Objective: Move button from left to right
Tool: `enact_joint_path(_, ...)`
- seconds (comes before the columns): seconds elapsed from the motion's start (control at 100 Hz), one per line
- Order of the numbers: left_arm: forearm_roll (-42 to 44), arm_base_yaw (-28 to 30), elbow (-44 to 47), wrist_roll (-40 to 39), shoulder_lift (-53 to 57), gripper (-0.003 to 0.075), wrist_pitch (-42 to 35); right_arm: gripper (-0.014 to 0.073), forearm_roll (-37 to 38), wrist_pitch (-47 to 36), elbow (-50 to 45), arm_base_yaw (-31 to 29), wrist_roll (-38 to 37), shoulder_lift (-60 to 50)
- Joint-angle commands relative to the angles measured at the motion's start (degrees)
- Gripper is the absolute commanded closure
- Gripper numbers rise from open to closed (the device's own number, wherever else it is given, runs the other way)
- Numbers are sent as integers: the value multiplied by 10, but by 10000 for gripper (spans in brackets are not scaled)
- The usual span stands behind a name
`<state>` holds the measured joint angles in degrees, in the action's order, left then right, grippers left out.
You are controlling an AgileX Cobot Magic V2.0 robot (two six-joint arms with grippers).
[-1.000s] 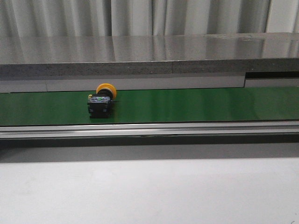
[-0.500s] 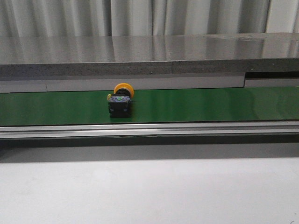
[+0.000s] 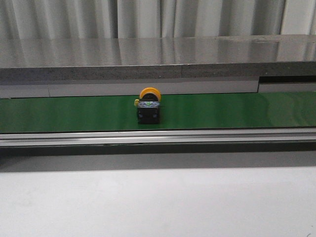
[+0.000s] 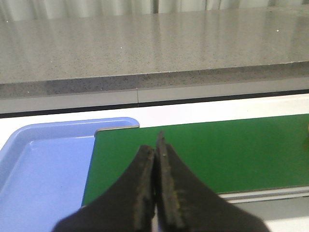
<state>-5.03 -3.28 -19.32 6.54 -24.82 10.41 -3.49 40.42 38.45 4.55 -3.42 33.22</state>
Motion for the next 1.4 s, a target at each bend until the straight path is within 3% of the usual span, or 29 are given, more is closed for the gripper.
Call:
enact_joint_path(0.0, -6, -6, -16, 0, -2, 740, -50, 661, -4, -18, 51, 1, 2, 52)
enact_joint_path(0.31, -6, -6, -16, 0, -2, 740, -50, 661, -32, -9, 103, 1, 2, 162)
enact_joint_path(0.65, -6, -6, -16, 0, -2, 740, -50, 641, -32, 3, 103, 1, 2, 180)
enact_joint_path(0.77, -6, -6, -16, 0, -2, 740, -50, 516, -32, 15, 103, 1, 2, 180)
enact_joint_path(0.96, -6, -6, -16, 0, -2, 740, -50, 141, -31, 27, 103, 1, 2, 180)
enact_joint_path(1.03, -6, -6, -16, 0, -2, 740, -50, 48, -31, 27, 103, 1, 2, 180)
enact_joint_path(1.1, -6, -6, -16, 0, -2, 740, -50, 11, -32, 26, 103, 1, 2, 180)
enact_joint_path(1.39, -6, -6, -16, 0, -2, 740, -50, 11, -46, 22, 103, 1, 2, 180)
